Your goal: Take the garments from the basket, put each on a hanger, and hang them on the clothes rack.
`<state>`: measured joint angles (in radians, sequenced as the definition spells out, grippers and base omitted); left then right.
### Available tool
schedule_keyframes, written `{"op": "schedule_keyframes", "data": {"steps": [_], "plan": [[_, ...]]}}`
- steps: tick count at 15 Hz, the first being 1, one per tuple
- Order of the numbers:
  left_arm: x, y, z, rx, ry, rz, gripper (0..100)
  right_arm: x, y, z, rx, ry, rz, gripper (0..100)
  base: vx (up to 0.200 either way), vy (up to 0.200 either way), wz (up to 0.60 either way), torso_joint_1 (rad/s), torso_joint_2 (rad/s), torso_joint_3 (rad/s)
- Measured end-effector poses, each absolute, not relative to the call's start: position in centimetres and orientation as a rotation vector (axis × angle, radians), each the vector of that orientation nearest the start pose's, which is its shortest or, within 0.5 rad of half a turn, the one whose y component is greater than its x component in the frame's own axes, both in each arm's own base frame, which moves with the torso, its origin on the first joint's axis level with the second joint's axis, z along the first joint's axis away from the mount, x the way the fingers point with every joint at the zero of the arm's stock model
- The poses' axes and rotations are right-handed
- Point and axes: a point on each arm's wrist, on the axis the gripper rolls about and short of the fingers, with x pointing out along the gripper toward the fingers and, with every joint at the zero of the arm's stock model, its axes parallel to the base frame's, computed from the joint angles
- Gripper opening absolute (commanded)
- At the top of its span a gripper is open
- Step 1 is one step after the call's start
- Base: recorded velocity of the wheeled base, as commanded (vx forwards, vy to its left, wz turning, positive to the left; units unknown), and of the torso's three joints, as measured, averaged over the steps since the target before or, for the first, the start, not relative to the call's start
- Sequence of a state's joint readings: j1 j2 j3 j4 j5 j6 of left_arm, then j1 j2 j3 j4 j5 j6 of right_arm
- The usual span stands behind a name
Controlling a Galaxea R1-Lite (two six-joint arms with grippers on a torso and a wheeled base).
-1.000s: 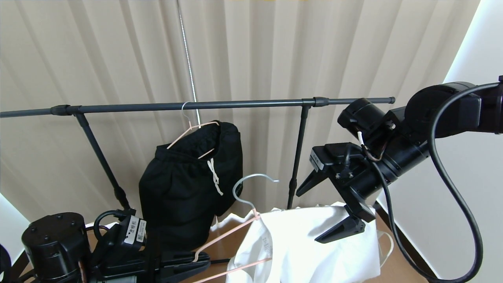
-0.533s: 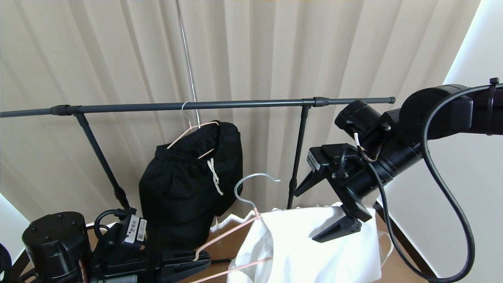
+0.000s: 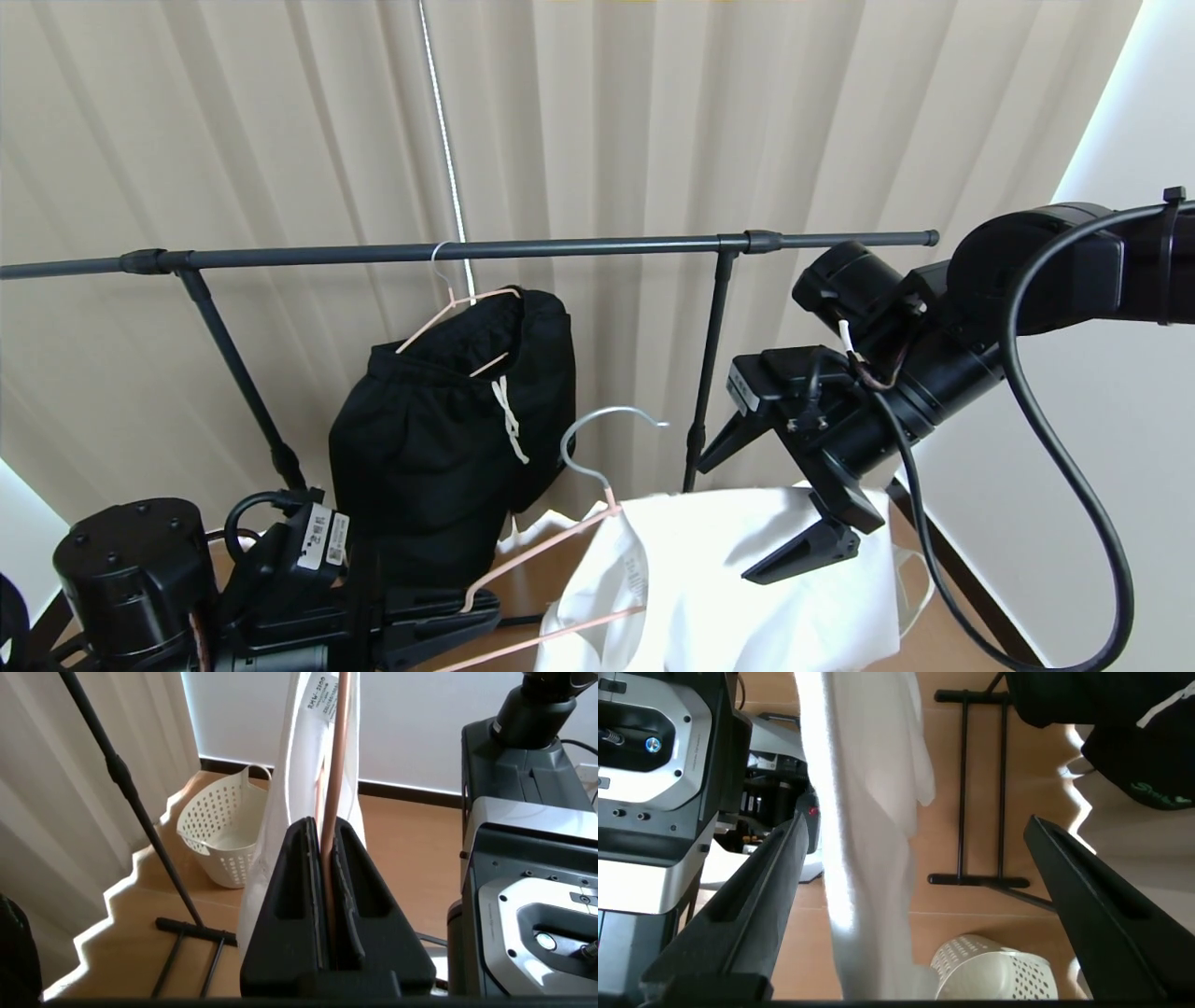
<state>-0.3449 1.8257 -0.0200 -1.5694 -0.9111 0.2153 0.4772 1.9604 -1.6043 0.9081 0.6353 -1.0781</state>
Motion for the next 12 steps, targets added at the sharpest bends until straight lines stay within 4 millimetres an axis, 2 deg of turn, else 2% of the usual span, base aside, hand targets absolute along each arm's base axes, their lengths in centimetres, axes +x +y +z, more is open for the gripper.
{"op": "schedule_keyframes", "data": {"steps": [8, 9, 12], "plan": [[18.3, -8.34, 8.1, 0.114, 0.106, -1.263, 0, 29.1, 16.53, 19.36, -0.714, 0.666, 1.536, 100, 0.0, 0.0, 0.0, 0.0, 0.0, 0.0], [18.3, -8.34, 8.1, 0.114, 0.106, -1.263, 0, 29.1, 16.53, 19.4, -0.713, 0.666, 1.535, 0, 0.0, 0.0, 0.0, 0.0, 0.0, 0.0], [18.3, -8.34, 8.1, 0.114, 0.106, -1.263, 0, 29.11, 16.55, 19.33, -0.707, 0.674, 1.533, 0, 0.0, 0.0, 0.0, 0.0, 0.0, 0.0]]}}
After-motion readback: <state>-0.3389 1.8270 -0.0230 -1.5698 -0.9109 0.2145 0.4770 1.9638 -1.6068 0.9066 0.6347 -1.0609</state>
